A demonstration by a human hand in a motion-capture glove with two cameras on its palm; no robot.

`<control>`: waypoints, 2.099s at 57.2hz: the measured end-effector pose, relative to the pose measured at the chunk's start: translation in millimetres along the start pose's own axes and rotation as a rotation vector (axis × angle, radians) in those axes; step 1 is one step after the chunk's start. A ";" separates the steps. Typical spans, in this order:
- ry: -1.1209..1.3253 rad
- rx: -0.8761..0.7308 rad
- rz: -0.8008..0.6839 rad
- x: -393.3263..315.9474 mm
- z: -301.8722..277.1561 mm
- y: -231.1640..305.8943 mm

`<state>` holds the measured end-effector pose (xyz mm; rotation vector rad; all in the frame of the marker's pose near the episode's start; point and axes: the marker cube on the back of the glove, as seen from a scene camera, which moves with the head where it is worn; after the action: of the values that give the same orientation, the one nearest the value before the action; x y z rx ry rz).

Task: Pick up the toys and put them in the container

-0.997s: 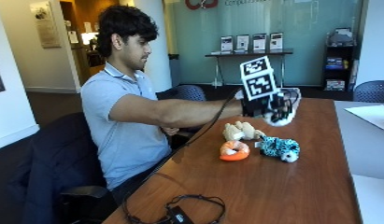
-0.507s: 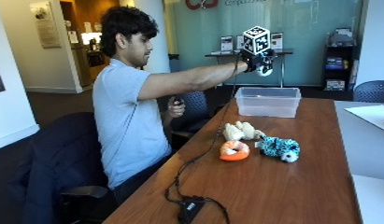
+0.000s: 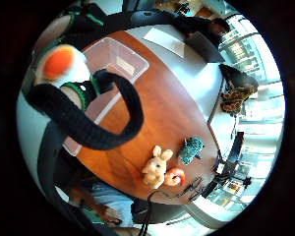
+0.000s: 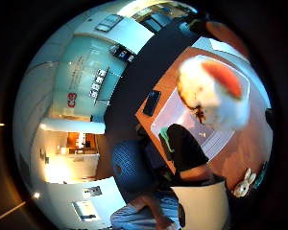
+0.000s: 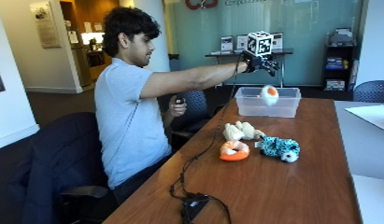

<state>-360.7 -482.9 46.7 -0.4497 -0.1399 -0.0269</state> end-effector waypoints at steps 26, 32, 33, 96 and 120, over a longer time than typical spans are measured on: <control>0.097 -0.156 0.312 214.7 -21.0 111.9; 0.078 -0.230 0.483 276.9 1.4 142.4; 0.074 -0.245 0.503 286.1 5.9 147.7; -0.044 0.110 0.411 229.2 -45.1 80.6; -0.074 0.023 0.024 -5.7 -11.2 -13.2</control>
<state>-365.7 -499.7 41.5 -0.4299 -0.2076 0.0149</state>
